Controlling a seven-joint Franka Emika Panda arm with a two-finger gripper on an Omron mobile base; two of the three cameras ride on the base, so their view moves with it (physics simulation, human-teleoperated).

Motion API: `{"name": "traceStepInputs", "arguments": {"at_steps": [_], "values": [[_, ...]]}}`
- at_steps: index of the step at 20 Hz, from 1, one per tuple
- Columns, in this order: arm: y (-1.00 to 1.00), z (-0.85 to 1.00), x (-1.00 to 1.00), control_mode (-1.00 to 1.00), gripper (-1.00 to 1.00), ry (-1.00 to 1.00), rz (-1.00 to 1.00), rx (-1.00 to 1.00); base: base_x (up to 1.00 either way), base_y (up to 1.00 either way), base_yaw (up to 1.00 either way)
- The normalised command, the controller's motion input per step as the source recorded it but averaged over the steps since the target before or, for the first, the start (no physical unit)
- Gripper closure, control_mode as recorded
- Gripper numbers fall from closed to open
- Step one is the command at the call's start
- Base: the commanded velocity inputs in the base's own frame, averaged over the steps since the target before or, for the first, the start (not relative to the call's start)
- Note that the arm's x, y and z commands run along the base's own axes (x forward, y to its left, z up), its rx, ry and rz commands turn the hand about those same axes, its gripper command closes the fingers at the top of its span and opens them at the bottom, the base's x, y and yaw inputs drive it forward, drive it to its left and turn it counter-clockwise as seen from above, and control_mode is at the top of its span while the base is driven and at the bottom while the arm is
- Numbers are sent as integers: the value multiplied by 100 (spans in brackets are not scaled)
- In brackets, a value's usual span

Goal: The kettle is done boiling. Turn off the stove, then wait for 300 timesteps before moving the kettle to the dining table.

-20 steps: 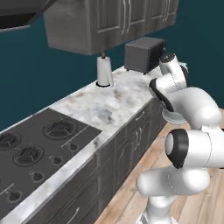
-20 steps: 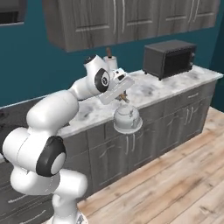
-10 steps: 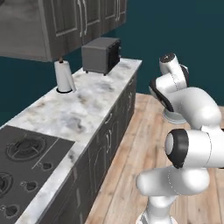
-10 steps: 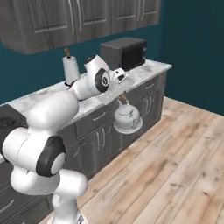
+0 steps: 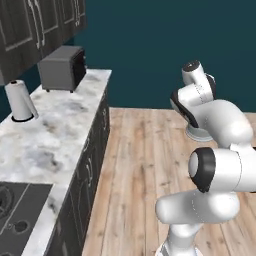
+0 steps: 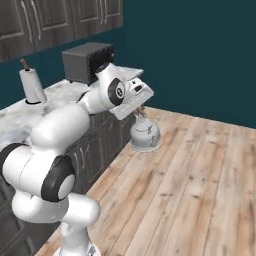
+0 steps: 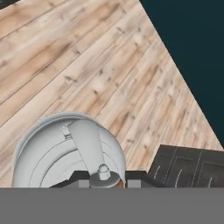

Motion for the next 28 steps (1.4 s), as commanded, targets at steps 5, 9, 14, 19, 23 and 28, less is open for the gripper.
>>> {"name": "traceStepInputs", "arguments": {"at_steps": [5, 9, 14, 19, 23, 28], "values": [[0, 0, 0, 100, 100, 0, 0, 0, 42, 12, -48], [0, 0, 0, 100, 100, 0, 0, 0, 41, 21, -49], [0, 0, 0, 100, 100, 0, 0, 0, 51, 29, -49], [0, 0, 0, 100, 100, 0, 0, 0, 70, 36, -46], [0, 0, 0, 100, 100, 0, 0, 0, 73, 37, -46], [0, 0, 0, 100, 100, 0, 0, 0, 77, 42, -44]]}}
